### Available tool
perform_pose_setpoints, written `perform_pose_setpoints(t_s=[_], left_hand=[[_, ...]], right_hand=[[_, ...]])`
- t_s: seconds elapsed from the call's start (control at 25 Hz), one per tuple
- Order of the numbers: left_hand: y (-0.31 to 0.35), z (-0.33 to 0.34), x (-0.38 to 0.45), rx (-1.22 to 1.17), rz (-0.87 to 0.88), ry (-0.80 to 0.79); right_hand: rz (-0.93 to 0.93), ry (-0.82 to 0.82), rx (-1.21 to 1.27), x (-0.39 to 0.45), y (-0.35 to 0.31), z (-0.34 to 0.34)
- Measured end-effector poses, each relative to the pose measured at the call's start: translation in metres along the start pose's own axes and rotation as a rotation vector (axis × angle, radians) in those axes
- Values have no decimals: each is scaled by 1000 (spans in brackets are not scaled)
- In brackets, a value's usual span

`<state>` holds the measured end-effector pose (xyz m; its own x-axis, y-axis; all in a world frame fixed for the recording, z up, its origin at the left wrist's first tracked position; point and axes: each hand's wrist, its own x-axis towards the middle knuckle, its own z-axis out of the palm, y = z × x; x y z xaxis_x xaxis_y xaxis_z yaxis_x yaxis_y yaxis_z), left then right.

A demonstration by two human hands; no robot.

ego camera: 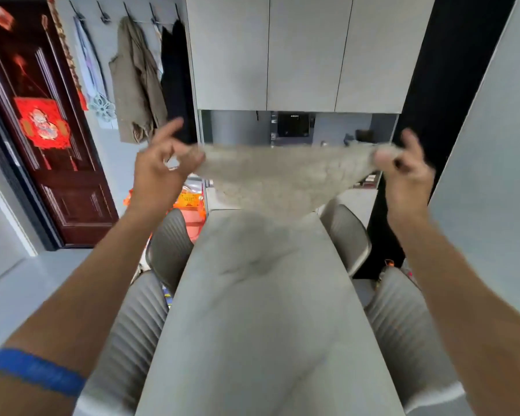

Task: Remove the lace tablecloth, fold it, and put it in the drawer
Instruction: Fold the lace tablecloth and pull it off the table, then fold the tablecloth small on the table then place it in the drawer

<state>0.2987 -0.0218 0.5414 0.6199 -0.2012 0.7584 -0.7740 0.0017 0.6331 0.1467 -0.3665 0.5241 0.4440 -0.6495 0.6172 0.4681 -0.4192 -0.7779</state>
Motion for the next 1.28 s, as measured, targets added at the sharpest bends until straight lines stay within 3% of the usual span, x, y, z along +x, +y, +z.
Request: perform_pose_setpoints(t_s=[0.12,0.32,0.44,0.56,0.8,1.08,1.28], left_hand=[[-69,1,-113,153,-153,-108],[-174,18,-323,600,-538,-695],[-200,19,-408,748,-800,-819],[-201,22,-418,771,-848,-815],[-197,58,-369,620,-826,-748],[-177,114,-337,510,-786,-639],[-157,131,-324,568,-769,-535]], right_hand=[[167,-252,-231,-96,86,-44],[308,-770,-919,-258,216,-119],[504,-905,-1217,-326,246,-147],[649,-830,-1175,-346,247,-146],[713,-771,-1117,-325,233,-122],[645,-782,-997,-287,229,-86],[562,-825,-829,-256,236,-59]])
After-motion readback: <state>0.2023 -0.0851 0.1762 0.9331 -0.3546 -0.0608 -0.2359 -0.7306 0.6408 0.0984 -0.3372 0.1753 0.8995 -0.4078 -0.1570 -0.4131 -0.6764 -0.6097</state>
